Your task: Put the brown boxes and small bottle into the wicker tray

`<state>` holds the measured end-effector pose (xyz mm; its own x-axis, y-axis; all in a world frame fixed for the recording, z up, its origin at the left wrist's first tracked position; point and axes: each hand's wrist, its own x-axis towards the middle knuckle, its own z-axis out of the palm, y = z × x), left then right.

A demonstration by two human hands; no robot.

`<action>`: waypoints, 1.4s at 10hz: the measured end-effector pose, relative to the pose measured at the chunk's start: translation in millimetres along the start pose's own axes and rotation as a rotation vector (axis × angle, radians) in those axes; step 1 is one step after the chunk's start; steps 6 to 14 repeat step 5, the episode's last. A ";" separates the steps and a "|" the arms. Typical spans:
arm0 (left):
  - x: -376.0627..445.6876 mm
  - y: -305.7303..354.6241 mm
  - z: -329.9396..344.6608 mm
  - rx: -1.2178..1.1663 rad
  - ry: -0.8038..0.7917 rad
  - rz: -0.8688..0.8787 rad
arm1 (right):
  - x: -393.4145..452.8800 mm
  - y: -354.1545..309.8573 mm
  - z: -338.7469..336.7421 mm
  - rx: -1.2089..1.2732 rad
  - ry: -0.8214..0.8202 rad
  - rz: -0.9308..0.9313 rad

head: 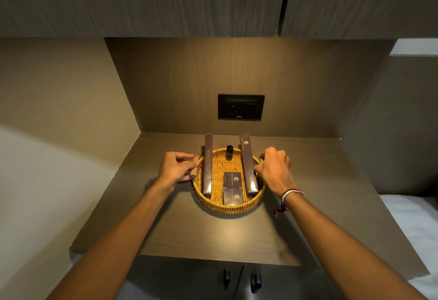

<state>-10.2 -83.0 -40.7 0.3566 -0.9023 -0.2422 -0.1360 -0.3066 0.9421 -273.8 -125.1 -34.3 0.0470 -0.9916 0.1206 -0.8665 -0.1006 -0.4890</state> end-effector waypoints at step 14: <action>-72.7 1.0 4.9 1.047 0.328 0.608 | -60.2 -9.3 -19.1 -0.248 0.012 -0.161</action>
